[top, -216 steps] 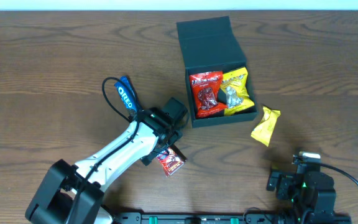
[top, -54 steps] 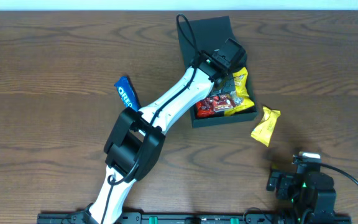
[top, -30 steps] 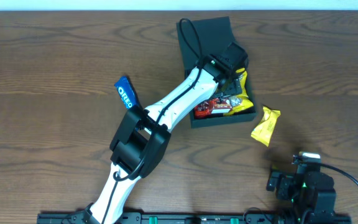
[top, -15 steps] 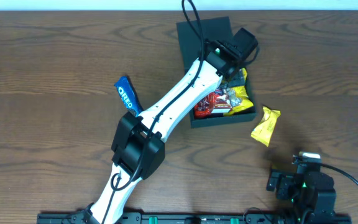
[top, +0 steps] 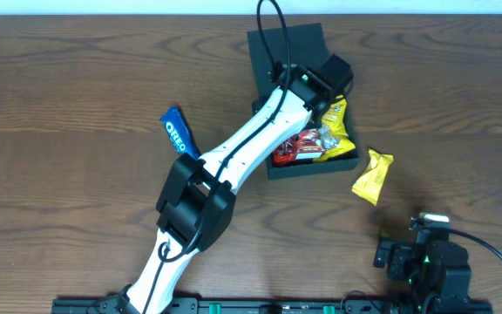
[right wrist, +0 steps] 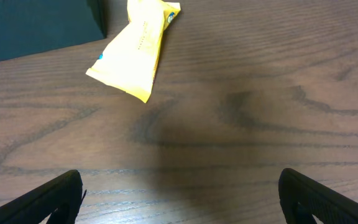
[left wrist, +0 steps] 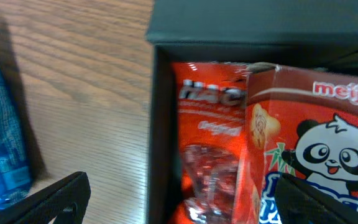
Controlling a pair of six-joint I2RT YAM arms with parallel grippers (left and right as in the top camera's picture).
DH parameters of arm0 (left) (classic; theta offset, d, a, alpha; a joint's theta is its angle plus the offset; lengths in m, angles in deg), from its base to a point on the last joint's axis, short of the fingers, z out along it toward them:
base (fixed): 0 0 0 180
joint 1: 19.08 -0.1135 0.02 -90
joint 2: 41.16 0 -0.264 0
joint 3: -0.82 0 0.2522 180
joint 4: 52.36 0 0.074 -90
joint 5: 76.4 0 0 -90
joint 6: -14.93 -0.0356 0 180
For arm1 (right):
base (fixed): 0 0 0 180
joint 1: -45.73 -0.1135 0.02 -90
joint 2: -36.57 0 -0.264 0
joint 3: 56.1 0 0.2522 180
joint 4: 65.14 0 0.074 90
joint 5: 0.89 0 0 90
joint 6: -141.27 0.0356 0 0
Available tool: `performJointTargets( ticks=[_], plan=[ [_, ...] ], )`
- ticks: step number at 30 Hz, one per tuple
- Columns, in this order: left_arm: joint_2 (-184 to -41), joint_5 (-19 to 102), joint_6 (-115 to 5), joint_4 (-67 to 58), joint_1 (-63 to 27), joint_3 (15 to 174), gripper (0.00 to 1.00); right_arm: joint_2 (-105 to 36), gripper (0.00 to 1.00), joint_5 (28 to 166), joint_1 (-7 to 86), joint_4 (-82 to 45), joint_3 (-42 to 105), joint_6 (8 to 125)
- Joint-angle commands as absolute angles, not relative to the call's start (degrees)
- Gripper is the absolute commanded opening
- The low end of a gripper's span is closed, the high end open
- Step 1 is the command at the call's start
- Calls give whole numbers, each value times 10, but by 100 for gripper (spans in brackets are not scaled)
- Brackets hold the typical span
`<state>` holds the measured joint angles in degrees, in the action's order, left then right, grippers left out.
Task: Pack container
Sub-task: 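Lower the Hello Panda box into the black box and release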
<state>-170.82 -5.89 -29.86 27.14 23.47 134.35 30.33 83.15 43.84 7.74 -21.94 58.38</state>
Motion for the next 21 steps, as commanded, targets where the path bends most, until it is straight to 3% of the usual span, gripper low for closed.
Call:
performJointTargets(
  ticks=[1,14,21],
  plan=[
    [-1712,-102,-287,273,240,1332,96,306,99,833,446,80,-222,579],
    [-1711,-147,-291,272,252,1336,96,306,99,833,446,80,-222,579],
    [-1691,-139,-380,302,267,1411,96,306,99,833,446,80,-222,579]
  ],
)
